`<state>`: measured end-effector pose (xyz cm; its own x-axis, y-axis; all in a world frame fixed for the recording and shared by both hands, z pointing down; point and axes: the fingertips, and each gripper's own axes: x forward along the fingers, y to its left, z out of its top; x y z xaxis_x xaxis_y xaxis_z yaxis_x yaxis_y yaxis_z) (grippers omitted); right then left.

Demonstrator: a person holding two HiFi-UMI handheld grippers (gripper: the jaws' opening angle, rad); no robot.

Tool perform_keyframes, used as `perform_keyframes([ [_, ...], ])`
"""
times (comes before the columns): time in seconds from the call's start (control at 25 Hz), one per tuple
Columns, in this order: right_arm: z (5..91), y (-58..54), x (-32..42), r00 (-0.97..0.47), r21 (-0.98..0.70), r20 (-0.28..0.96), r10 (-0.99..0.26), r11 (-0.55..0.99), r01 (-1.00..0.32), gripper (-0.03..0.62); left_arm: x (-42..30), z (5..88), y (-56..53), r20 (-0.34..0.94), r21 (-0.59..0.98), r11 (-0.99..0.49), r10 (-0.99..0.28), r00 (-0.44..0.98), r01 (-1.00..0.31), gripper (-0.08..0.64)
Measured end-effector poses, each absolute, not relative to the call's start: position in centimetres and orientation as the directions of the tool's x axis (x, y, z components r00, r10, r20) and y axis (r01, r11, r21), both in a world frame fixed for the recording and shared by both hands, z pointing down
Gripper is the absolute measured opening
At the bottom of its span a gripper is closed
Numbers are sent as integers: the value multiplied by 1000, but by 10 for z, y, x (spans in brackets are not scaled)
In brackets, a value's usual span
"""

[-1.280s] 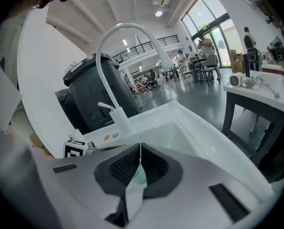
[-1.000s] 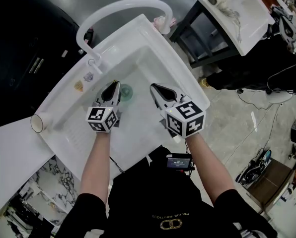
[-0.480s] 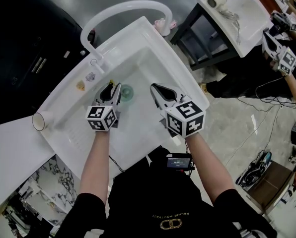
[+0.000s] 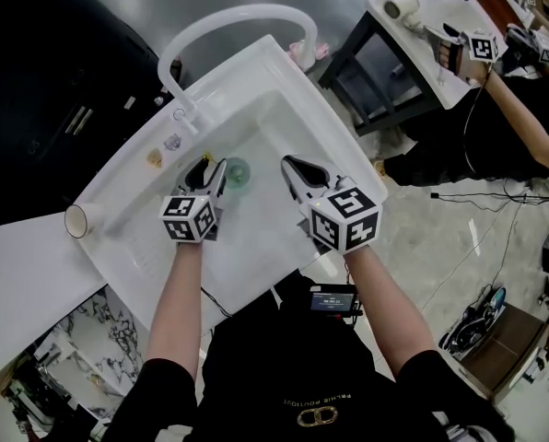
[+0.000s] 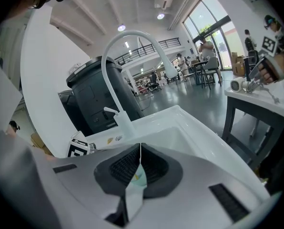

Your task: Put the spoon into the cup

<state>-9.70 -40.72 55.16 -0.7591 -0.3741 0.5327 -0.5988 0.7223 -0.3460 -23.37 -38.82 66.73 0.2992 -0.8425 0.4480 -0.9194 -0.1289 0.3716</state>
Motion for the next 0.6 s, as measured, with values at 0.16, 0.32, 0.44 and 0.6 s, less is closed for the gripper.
perform_keyframes([
  [0.16,550,-405,-94,-760,-345,531,-374,724,-597,66,-235,668,-383,472,356,-123,-832,292,-926,161],
  [0.32,550,-404,-93,-762,-347,529,-374,724,-596,66,-238,668,-379,488,347,-114,-826,283,-931,163],
  [0.44,547,-403,-93,-765,-346,525,-373,727,-592,66,-240,662,-376,480,344,-113,-832,278,-932,163],
  [0.6,545,-401,-92,-767,-341,521,-376,732,-590,66,-242,649,-374,461,330,-114,-847,266,-937,163],
])
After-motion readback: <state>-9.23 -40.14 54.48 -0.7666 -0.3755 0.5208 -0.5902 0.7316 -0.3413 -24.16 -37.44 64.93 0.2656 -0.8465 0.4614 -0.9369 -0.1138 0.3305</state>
